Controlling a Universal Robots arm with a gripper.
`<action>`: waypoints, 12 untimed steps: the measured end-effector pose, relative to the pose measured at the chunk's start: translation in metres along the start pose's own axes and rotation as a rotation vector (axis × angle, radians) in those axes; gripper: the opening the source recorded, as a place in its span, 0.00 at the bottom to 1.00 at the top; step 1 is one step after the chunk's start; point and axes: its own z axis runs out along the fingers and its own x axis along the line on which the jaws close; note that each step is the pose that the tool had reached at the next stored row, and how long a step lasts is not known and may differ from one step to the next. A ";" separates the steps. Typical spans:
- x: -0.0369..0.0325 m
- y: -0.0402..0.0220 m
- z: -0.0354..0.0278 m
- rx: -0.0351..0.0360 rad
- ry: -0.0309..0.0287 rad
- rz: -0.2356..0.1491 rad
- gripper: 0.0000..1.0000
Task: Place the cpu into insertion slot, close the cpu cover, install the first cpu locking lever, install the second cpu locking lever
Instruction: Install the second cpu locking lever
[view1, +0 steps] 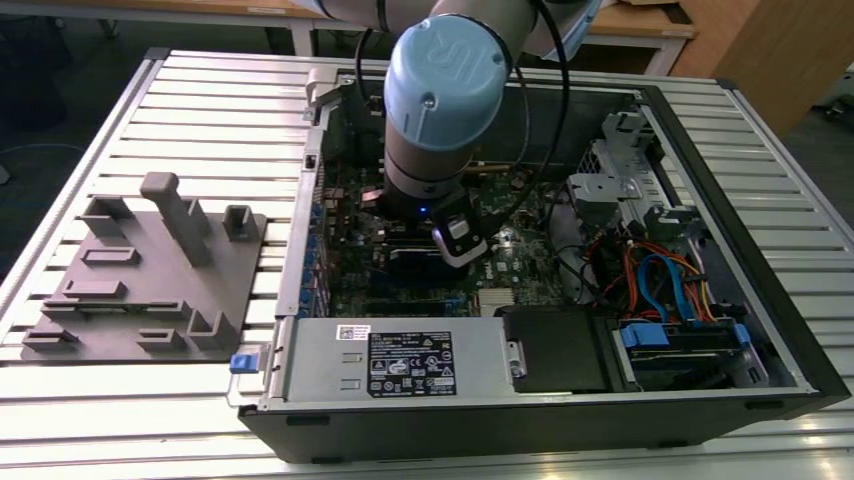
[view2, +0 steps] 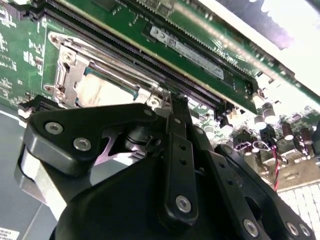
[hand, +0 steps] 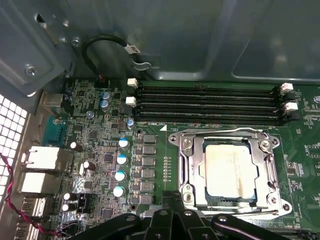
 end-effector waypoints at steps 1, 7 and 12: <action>0.0000 0.0000 -0.0001 0.0004 0.0000 0.000 0.11; 0.0001 0.0006 -0.0014 0.0004 0.0000 0.000 0.11; 0.0002 0.0027 -0.0066 0.0004 0.0000 0.000 0.11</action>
